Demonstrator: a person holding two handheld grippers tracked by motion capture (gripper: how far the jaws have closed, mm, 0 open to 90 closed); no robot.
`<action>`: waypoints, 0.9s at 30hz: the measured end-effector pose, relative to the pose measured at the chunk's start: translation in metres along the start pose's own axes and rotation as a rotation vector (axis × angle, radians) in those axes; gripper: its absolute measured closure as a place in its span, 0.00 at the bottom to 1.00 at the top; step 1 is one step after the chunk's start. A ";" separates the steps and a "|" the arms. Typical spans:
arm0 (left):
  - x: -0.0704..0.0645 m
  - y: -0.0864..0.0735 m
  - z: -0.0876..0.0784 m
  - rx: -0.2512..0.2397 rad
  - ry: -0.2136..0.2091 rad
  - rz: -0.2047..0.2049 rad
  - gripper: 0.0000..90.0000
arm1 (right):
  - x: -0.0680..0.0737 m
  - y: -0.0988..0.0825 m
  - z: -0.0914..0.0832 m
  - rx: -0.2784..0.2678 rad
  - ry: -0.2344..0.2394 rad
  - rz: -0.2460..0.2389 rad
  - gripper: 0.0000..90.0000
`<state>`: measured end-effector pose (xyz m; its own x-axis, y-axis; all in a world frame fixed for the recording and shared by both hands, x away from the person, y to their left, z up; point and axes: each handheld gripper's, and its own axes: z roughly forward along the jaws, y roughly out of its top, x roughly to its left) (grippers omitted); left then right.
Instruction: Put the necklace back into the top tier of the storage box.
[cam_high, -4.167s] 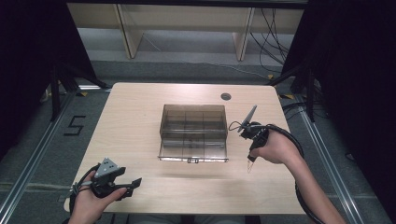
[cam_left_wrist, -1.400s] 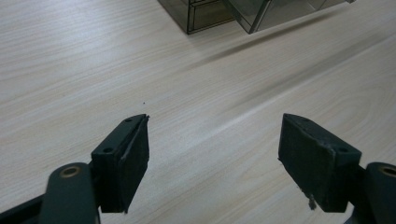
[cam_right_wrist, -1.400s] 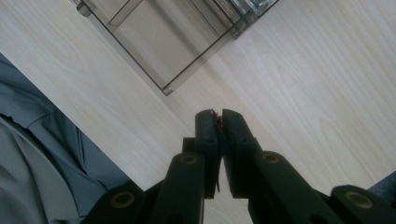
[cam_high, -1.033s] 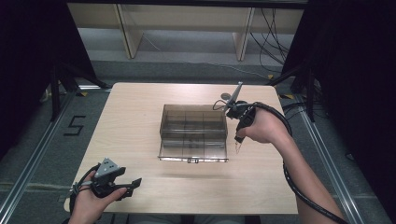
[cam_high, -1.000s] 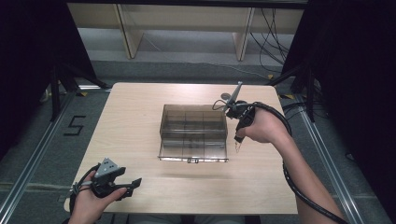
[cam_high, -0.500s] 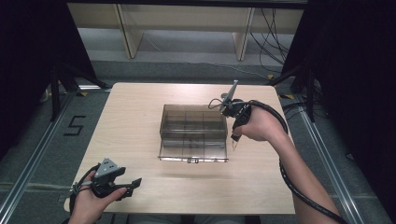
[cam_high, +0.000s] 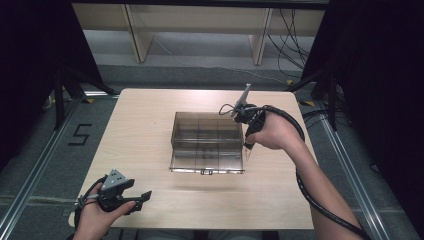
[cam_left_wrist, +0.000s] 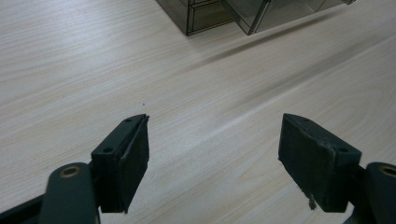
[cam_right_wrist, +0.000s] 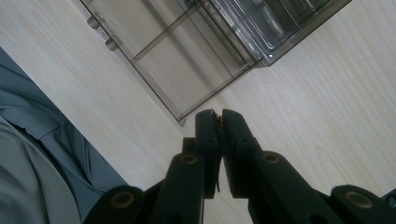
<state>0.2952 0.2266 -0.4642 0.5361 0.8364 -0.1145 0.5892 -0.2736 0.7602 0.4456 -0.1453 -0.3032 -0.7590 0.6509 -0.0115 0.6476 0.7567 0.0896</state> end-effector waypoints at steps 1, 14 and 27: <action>0.000 0.000 0.000 0.000 0.000 0.000 0.27 | -0.001 0.001 0.000 -0.003 -0.002 -0.029 0.95; 0.000 0.000 0.000 0.000 -0.001 0.000 0.27 | 0.006 0.008 0.000 0.004 0.001 -0.004 0.95; 0.000 0.000 0.000 -0.001 -0.002 0.000 0.27 | 0.008 0.015 0.000 -0.003 0.003 -0.051 0.95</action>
<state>0.2951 0.2266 -0.4641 0.5368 0.8357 -0.1158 0.5890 -0.2730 0.7607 0.4490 -0.1289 -0.3017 -0.7913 0.6113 -0.0128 0.6079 0.7887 0.0921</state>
